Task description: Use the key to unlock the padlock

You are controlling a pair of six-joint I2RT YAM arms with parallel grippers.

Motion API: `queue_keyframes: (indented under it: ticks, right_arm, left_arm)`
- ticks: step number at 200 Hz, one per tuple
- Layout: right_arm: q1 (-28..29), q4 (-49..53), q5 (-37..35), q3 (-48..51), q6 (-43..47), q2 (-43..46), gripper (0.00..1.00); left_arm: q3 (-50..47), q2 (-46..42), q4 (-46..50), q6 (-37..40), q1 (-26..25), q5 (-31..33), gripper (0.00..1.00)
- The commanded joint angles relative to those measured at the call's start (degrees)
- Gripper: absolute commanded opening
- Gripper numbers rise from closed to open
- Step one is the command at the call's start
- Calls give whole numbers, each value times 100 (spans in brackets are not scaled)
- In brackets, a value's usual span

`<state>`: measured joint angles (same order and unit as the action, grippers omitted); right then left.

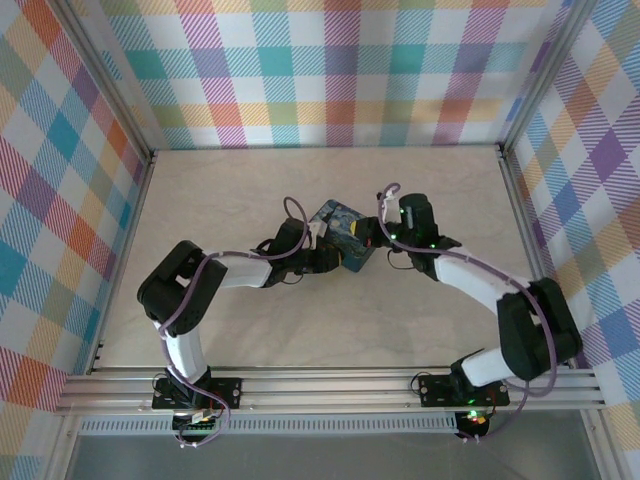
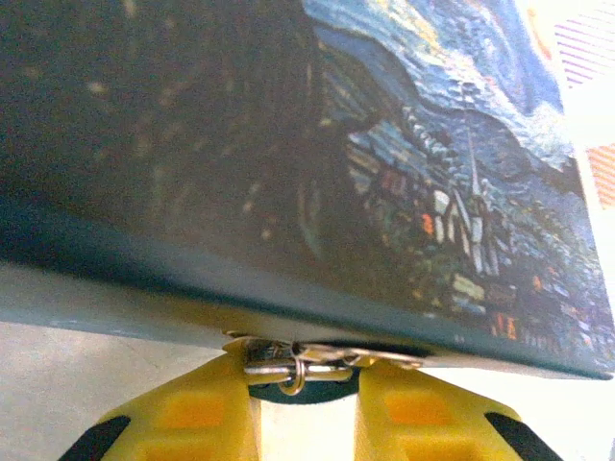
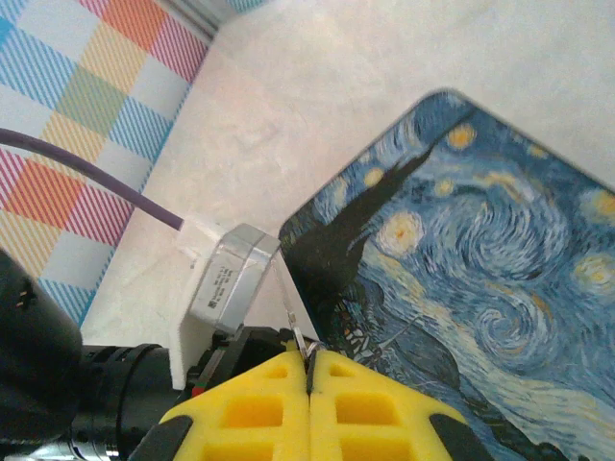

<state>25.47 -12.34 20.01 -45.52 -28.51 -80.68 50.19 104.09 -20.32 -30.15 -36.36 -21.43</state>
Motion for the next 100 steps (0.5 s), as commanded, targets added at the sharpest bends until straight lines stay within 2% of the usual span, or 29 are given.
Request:
queue_keyframes:
  ticks: [1, 54, 100]
  right_arm:
    - [19, 141, -251, 420, 510, 494, 0]
    - [205, 134, -604, 1310, 1036, 1663, 0]
    - [581, -50, -1070, 1847, 1157, 1967, 0]
  left_arm:
    - [240, -345, 115, -468, -64, -339, 22]
    - [551, -547, 691, -884, -64, -679, 21]
    - [826, -647, 1284, -1076, -64, -686, 17]
